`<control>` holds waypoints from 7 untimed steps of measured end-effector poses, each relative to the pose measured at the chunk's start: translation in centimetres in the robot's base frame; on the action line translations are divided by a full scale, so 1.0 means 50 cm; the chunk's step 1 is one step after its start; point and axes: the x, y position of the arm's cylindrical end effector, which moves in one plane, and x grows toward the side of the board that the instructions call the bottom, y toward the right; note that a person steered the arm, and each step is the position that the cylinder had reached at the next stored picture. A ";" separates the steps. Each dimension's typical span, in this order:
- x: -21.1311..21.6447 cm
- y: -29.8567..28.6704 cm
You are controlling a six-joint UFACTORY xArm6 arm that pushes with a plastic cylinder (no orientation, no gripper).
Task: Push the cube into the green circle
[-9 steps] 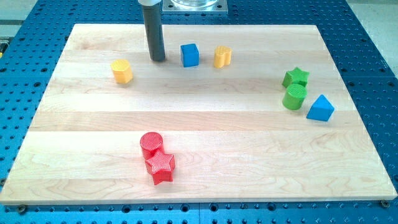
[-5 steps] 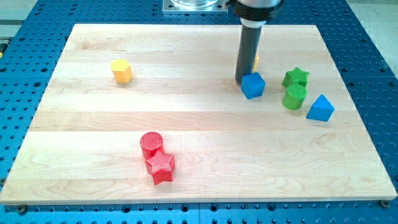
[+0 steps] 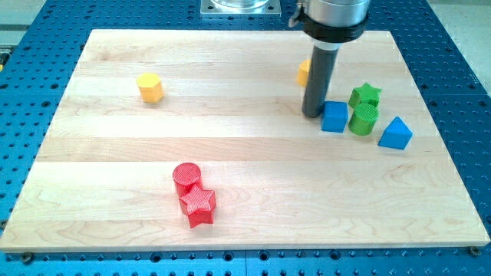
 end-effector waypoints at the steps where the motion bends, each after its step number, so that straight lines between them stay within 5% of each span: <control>1: -0.013 -0.056; 2: -0.096 -0.142; 3: -0.222 -0.096; 4: -0.236 -0.001; 5: -0.157 0.010; 7: -0.127 -0.078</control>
